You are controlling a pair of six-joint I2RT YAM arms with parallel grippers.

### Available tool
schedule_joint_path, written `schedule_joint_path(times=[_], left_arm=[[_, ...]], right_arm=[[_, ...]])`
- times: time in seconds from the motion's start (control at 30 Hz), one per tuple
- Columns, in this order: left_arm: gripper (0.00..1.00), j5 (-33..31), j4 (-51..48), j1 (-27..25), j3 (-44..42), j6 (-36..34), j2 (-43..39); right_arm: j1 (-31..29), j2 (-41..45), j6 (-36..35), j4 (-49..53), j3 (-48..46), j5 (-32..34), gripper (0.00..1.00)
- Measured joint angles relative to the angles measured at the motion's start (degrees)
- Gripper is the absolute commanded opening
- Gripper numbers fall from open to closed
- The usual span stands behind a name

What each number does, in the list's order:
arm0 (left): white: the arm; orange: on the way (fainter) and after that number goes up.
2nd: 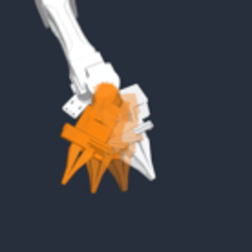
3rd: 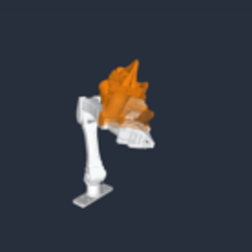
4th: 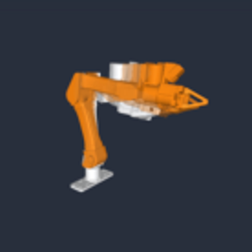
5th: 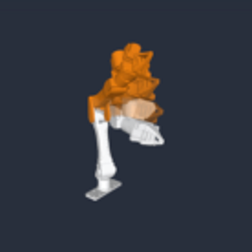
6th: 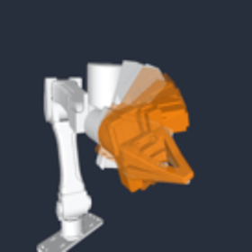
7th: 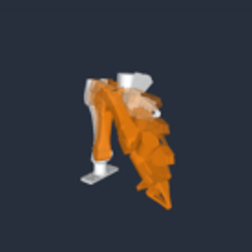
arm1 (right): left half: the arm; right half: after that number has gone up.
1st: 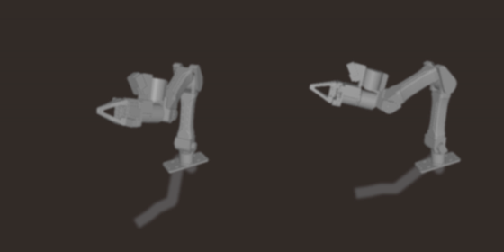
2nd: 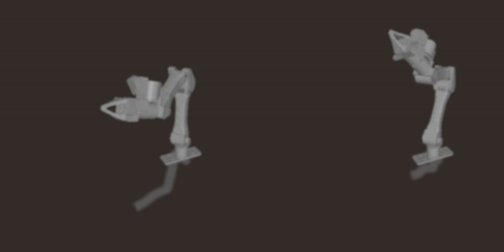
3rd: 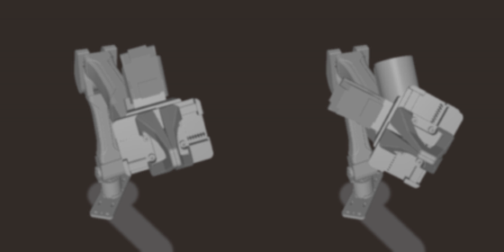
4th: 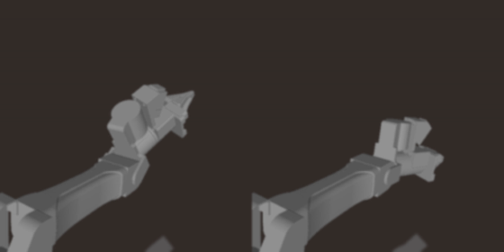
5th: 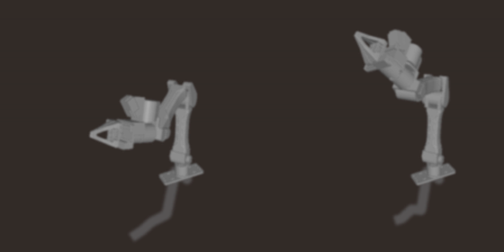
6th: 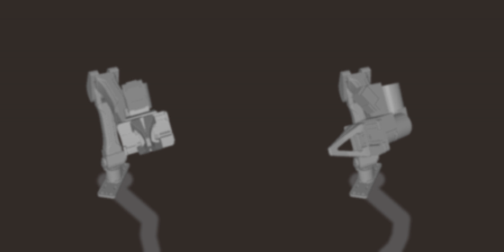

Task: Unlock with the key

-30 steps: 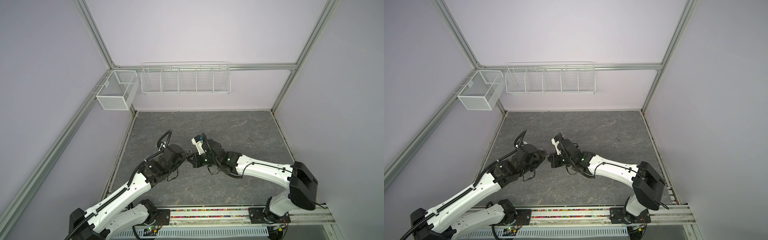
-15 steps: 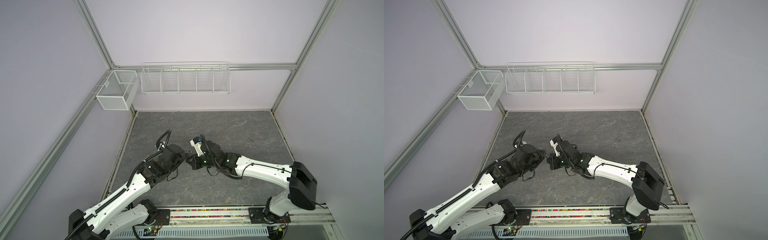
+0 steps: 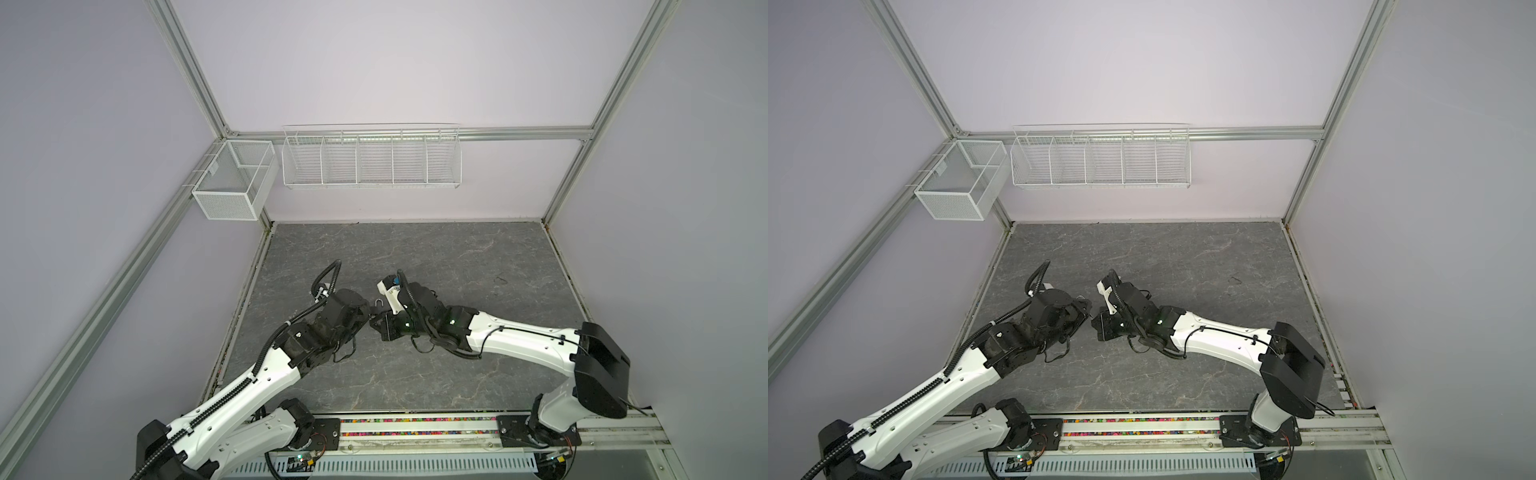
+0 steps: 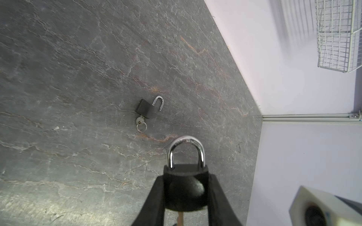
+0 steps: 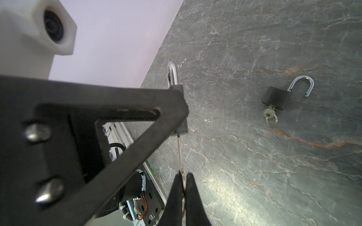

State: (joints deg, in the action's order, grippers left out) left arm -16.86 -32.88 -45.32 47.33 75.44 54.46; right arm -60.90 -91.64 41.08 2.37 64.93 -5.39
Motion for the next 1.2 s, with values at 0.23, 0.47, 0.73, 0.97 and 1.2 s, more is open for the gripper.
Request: schedule_joint_path(times=[0.23, 0.47, 0.73, 0.97, 1.2], left_arm=[[0.00, -0.1, 0.1, 0.0, -0.1, 0.0, -0.2], [0.00, 0.0, 0.5, 0.0, -0.6, 0.0, -0.2], [0.00, 0.5, 1.3, 0.0, -0.7, 0.0, -0.4], [0.00, 1.1, 1.2, 0.0, -0.7, -0.3, -0.5], [0.00, 2.7, 0.7, -0.1, -0.3, -0.9, -0.2]], right_arm=[[0.0, 0.0, -0.6, 0.6, 0.4, 0.7, 0.07], [-0.3, 0.4, -0.9, 0.8, 0.4, 1.6, 0.07], [-0.3, 1.0, -1.0, 1.2, 0.5, 2.4, 0.07], [-0.3, 0.3, -0.5, 0.8, 1.1, 1.7, 0.07], [0.2, -0.3, 1.5, 0.0, 1.4, 1.9, 0.07]])
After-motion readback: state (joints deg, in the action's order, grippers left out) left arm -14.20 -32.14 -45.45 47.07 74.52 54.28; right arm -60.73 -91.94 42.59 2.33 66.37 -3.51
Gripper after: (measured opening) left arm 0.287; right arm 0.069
